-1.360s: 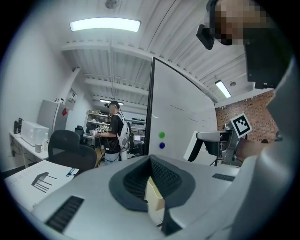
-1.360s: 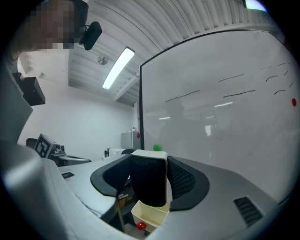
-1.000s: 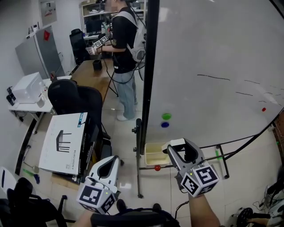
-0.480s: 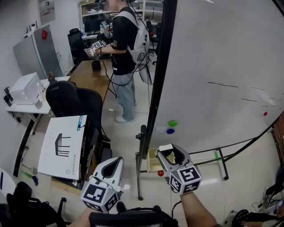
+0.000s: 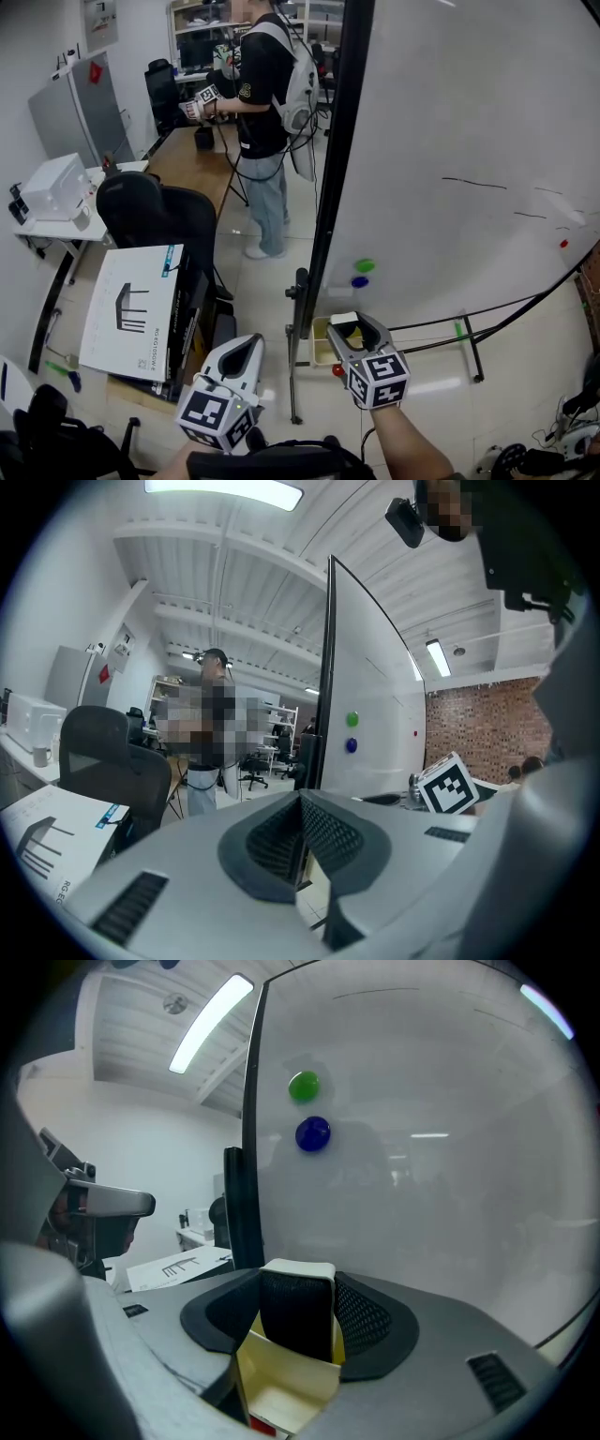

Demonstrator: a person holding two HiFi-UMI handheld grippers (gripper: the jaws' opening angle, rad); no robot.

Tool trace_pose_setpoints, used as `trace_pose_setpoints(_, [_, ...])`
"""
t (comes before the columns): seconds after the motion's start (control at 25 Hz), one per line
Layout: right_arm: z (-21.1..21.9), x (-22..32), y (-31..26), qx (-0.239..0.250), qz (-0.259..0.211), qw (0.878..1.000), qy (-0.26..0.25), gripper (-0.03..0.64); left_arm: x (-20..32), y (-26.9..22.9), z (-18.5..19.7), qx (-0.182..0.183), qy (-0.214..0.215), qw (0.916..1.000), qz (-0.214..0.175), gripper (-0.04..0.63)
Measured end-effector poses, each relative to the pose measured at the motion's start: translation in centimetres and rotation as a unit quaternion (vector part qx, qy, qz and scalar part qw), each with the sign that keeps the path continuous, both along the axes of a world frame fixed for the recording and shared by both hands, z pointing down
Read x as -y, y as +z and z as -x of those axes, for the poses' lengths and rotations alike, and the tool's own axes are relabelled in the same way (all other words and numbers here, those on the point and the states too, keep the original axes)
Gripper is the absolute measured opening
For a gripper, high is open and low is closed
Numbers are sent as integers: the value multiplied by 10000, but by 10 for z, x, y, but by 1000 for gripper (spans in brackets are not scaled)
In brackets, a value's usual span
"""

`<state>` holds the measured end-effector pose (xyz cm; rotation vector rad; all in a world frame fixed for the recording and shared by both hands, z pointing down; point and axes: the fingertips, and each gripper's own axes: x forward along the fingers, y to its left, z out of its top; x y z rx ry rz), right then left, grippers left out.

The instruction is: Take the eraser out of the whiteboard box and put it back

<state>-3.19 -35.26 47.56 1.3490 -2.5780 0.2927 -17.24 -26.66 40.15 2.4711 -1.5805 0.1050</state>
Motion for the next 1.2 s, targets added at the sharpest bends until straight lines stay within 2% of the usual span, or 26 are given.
trace_pose_setpoints(0.6, [-3,-1,22,-242,744,9968,144,268,8,18,-24,-4,91,9999,76,21])
trace_pose_setpoints(0.84, [-3,-2,30,-367,1152,9925,202,268,1,20,-26,-75,116,9999,96,21])
trace_pose_setpoints(1.2, [-2,-4,40,-591,1523,9862,255,268,0,29,-30,-120,138,9996,206,21])
